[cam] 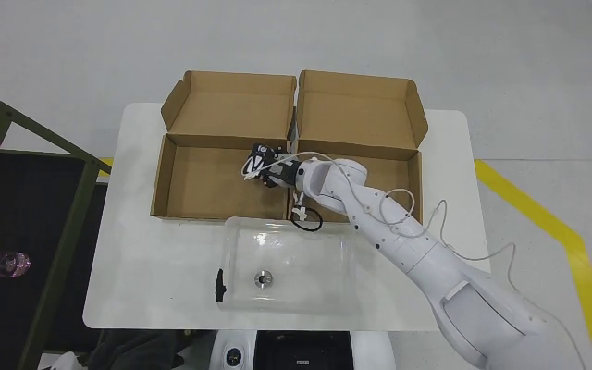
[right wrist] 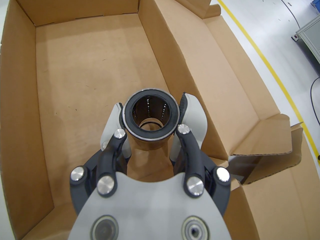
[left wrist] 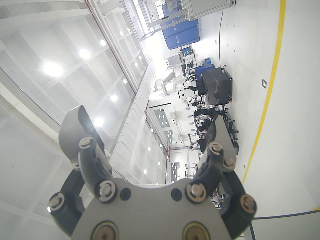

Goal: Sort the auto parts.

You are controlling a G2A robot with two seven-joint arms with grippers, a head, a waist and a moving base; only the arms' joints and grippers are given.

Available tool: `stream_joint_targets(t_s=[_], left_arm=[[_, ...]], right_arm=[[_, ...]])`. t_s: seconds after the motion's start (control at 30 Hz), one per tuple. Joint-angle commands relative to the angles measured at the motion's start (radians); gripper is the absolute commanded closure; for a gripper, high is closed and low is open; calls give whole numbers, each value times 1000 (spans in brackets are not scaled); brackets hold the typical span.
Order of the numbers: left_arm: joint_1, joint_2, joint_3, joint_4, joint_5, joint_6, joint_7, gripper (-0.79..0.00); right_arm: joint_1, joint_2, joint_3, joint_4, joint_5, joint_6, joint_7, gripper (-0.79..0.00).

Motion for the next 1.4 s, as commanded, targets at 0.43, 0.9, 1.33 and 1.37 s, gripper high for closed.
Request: stream_joint_targets(t_s=[0.43, 0.9, 1.33, 1.37], left_arm=[[0, 0, 0, 0, 0, 0, 0, -785], [0, 0, 0, 0, 0, 0, 0, -785], [0, 0, 0, 0, 0, 0, 0, -785], [0, 0, 0, 0, 0, 0, 0, -785]], right_arm=[[-20, 7, 78, -97, -11, -57, -36, -422], [-286, 94, 235, -564, -5, -269, 77, -431], [-558, 166, 314, -796, -105, -447, 131, -434], [-573, 170, 316, -803, -119, -456, 132, -462]])
